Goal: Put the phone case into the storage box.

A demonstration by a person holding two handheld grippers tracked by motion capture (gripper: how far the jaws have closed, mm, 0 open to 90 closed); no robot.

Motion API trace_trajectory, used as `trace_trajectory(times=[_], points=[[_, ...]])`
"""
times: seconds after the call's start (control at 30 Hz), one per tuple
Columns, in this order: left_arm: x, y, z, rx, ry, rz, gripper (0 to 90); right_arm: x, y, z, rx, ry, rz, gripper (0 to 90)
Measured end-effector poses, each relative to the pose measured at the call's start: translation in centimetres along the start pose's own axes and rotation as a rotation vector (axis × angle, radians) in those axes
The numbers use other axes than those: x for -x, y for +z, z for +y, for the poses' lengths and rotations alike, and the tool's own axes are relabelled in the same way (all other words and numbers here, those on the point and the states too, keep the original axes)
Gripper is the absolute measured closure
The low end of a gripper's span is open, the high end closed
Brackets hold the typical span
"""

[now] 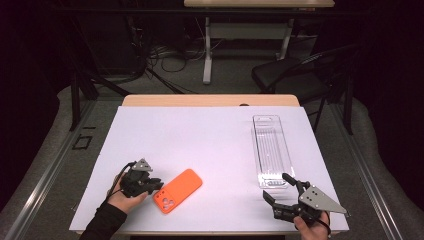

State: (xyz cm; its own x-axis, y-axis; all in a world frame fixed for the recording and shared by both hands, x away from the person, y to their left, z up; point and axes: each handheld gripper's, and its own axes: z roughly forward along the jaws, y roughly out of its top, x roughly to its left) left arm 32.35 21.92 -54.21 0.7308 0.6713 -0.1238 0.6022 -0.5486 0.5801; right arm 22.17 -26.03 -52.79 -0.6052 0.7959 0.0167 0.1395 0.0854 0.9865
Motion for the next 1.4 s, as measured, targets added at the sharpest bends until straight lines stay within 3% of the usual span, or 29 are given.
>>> trace_trajectory(times=[0.1, 0.23, 0.27, 0.37, 0.5, 0.67, 0.87, 1.07, 1.2, 1.4], points=[[0.0, -0.4, 0.1, 0.021, -0.018, 0.013, 68.7, 0.0, 0.0, 0.0, 0.0, 0.0, 0.001, 13.8], [-0.1, -0.8, 0.3, 0.029, -0.029, 0.035, 54.9, 0.0, 0.0, 0.0, -0.001, 0.0, 0.001, 13.8], [0.0, -0.8, 0.3, 0.034, -0.039, 0.037, 46.6, 0.0, 0.0, 0.0, -0.002, -0.001, 0.002, 13.9], [-0.1, -1.0, 0.5, 0.044, -0.05, 0.03, 41.0, 0.0, 0.0, 0.0, -0.002, -0.001, 0.001, 13.8], [-0.1, -1.3, 0.8, 0.051, -0.077, 0.036, 26.9, 0.0, 0.0, 0.0, -0.005, 0.0, 0.002, 13.9], [-0.2, -1.6, 0.9, 0.068, -0.103, 0.032, 20.5, 0.0, 0.0, 0.0, -0.005, 0.001, 0.002, 13.8], [-0.4, -2.0, 1.1, 0.081, -0.14, -0.023, 15.9, 0.0, 0.1, 0.0, -0.006, 0.001, 0.005, 13.8], [-0.6, -2.6, 1.5, 0.079, -0.154, -0.003, 14.0, 0.0, 0.1, -0.1, -0.005, 0.002, 0.005, 13.9], [-0.8, -2.9, 1.7, 0.092, -0.176, -0.021, 6.7, 0.0, 0.1, -0.1, -0.006, 0.003, 0.004, 13.9], [-0.7, -3.2, 2.0, 0.062, -0.147, -0.031, 0.3, 0.0, 0.2, -0.1, -0.006, 0.003, 0.005, 13.8]])
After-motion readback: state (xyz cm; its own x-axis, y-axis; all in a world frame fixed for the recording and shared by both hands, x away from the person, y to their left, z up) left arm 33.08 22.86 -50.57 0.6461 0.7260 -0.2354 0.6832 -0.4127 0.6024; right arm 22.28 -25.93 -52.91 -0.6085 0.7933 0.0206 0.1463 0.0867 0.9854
